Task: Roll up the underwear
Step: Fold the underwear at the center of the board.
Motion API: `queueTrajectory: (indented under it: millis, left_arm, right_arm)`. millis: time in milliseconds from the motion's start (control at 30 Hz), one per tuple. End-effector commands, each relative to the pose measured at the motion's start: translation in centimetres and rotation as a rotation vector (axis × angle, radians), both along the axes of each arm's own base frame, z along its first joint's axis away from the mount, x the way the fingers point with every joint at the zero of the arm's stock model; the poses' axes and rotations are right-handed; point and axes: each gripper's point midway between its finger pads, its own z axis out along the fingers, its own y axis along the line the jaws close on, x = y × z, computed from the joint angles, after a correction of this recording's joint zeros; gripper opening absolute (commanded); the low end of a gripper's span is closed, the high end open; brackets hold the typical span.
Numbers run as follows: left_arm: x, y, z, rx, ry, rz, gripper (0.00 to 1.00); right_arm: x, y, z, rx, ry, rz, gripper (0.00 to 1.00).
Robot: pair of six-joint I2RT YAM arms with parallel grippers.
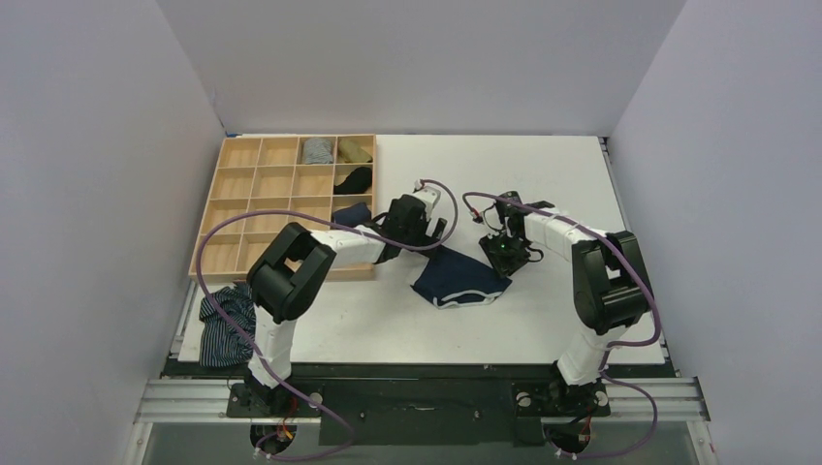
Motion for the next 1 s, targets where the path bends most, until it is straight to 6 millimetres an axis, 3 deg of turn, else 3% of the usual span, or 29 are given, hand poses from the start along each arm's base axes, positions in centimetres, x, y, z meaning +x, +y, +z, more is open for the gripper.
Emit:
queueTrajectory:
  millis: [0, 233, 467, 600, 967]
  left_arm:
    - [1.6, 0.6, 1.2, 0.003, -0.032, 0.025, 0.97]
    - [0.7, -2.3, 3.5, -0.089, 0.025, -0.075, 0.97]
    - [-0.5, -3.5, 5.6, -0.136, 0.079, -0.13, 0.97]
    - [-1.5, -2.9, 6.4, -0.144, 0.086, -0.158, 0.97]
    - [-6.5, 1.4, 4.4, 0.022, 0.096, -0.312, 0.97]
  right_arm:
    - [-0.7, -2.2, -0.9, -0.108, 0.01, 0.002, 0.31]
    - [-0.5, 0.5, 1.2, 0.017, 0.023, 0.11, 0.32]
    - [0.2, 2.2, 3.9, 0.119, 0.011, 0.167, 0.33]
    - [0.3, 2.1, 4.6, 0.155, 0.005, 0.143, 0.33]
    - [-1.9, 1.5, 3.1, 0.133, 0.045, 0.16, 0.33]
